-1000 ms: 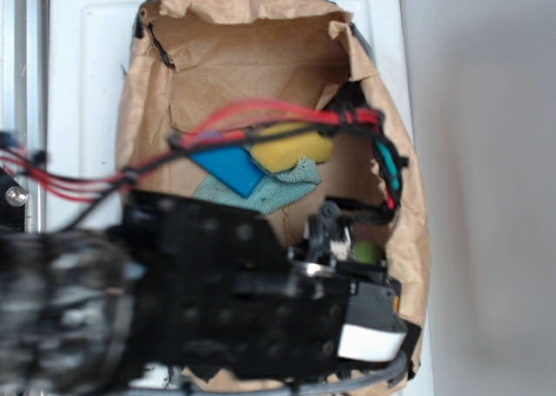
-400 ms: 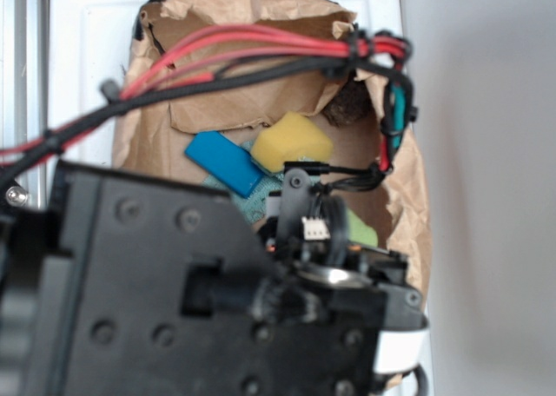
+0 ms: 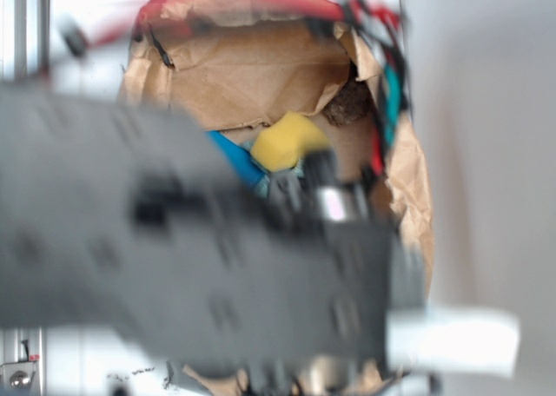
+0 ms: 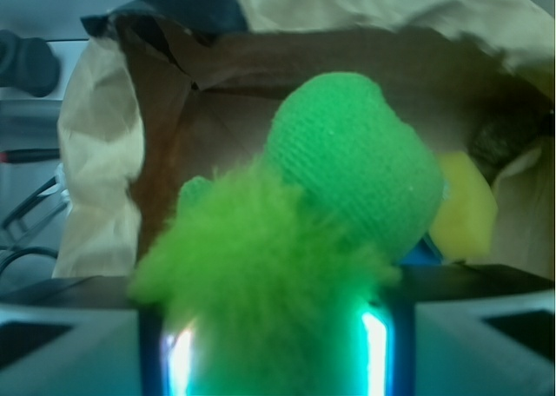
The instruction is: Grab the green animal.
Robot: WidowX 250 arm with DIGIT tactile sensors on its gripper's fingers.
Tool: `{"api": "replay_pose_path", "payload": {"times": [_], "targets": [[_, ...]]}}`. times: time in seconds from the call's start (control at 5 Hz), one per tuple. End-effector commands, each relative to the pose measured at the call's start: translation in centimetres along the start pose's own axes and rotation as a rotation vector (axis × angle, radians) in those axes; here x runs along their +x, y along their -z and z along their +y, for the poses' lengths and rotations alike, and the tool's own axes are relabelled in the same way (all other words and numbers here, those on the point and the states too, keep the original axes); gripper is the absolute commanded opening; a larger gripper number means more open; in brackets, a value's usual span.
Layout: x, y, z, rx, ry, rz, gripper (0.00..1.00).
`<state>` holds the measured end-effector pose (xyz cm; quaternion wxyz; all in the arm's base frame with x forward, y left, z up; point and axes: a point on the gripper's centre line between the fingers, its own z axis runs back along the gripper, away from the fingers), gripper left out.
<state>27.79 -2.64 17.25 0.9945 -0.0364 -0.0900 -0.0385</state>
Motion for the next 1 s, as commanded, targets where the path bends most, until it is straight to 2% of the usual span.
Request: {"api": "replay_pose_path", "payload": {"times": [0.0,0.4,0.8], "targets": [[1.27,-4.29,1.09,-0.003,-0.022,-0.097,0.0],[1.22,-5.28,1.95,-0.006,-0.041,-0.111,0.0],[1.39,-4.65,1.44,0.022,-0.035,-0.131,0.0]]}}
